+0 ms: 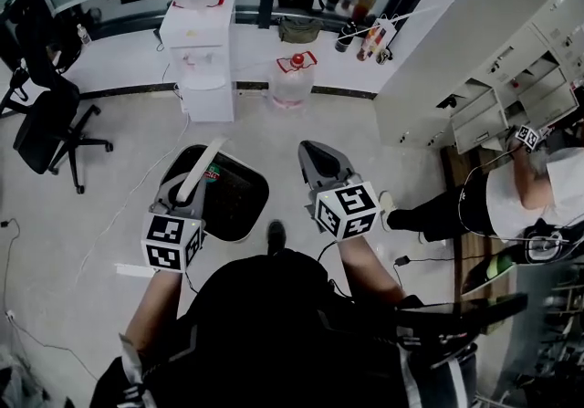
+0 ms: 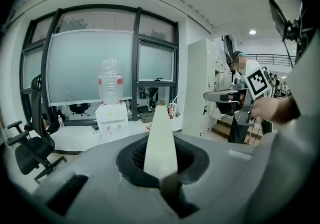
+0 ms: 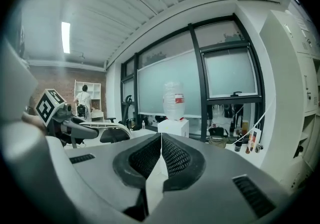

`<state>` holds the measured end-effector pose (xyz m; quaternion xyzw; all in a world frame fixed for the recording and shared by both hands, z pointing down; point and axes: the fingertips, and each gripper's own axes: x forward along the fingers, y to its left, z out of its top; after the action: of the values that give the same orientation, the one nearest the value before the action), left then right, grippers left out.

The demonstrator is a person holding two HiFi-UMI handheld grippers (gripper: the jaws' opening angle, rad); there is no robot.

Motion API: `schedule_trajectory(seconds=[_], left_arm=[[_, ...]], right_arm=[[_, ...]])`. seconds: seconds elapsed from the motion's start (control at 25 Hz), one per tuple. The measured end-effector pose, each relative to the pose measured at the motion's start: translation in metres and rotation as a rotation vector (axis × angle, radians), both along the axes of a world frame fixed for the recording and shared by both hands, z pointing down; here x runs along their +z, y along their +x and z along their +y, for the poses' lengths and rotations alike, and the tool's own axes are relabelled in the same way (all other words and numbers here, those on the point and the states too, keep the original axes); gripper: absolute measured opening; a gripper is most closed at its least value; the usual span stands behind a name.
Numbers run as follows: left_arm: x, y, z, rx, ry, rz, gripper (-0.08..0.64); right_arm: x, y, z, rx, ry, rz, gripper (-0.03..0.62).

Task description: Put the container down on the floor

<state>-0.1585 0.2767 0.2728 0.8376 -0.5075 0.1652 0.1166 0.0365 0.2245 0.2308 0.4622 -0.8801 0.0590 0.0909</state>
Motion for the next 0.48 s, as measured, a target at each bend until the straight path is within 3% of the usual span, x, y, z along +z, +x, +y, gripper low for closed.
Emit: schedule_trajectory(seconds=[0.48], left_arm=[[-0.009,0.052,-0.084,-0.044,-0.004,-0.012,0.023]], right_arm=[[-0.004,0.052,-0.083,-0.061,0.016,-0.003,0.009]])
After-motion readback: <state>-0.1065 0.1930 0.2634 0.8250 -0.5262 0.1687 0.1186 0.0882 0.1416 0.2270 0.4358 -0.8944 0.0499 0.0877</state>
